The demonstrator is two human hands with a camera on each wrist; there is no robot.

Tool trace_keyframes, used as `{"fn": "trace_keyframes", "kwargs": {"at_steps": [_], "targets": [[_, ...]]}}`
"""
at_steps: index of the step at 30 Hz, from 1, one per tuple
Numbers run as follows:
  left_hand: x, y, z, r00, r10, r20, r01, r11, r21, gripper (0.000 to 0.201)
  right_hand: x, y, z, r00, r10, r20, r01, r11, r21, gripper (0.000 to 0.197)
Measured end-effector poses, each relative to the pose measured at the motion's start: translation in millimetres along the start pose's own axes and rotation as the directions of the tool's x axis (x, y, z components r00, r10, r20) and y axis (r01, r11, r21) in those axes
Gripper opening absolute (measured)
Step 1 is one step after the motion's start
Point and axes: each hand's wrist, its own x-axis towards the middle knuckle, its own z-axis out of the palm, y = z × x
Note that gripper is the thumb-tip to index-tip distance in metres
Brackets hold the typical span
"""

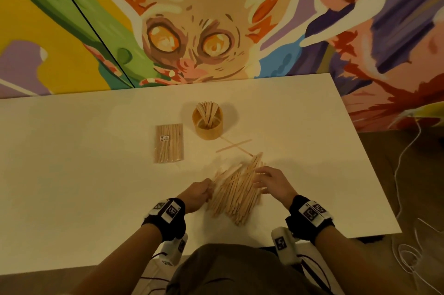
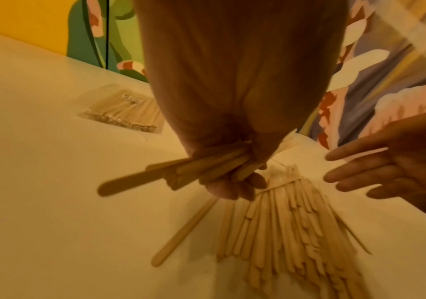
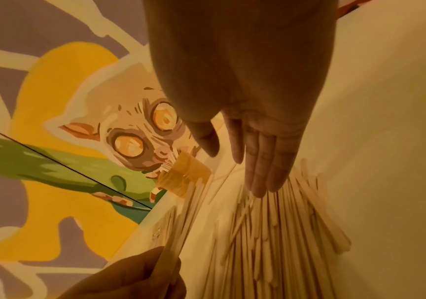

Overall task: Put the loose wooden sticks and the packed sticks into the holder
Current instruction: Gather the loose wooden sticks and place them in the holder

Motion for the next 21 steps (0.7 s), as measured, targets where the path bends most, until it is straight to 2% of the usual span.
{"fn": "trace_keyframes", "kwargs": {"at_steps": [3,6,8,10,15,18,21], "targets": [[-13.3,8.8,8.9,0.997,0.06,0.049,-0.06,0.998,-0.002,0.01,-2.6,-3.0,10.2,0.999,0.05,-0.019,-0.049,0.997,0.059,0.036],[-27.4,21.8,17.1,0.99,0.11,0.085,-0.116,0.991,0.064,0.006,-3.9,-4.3,24.2,0.997,0.077,0.028,-0.078,0.996,0.043,0.046],[-32.5,26.1,20.0,0.991,0.117,0.069,-0.12,0.992,0.039,0.013,-6.4,-6.8,31.6,0.996,0.069,0.054,-0.069,0.998,0.008,0.042],[-34.4,22.6,21.3,0.991,0.127,0.038,-0.128,0.992,0.017,0.024,-10.9,-9.2,35.2,0.995,0.05,0.092,-0.049,0.999,-0.009,0.031],[-33.4,9.4,21.6,0.996,0.088,-0.002,-0.088,0.995,0.037,0.044,-18.4,-11.5,38.2,0.979,0.071,0.19,-0.09,0.991,0.094,0.018],[-33.7,11.5,24.2,0.994,0.109,-0.013,-0.108,0.993,0.047,0.041,-23.8,-13.1,40.3,0.97,0.077,0.229,-0.116,0.98,0.161,0.021],[-32.0,18.1,26.7,0.988,0.155,-0.028,-0.15,0.978,0.143,0.03,-29.4,-15.6,47.2,0.953,0.068,0.294,-0.117,0.982,0.151,0.027]]}}
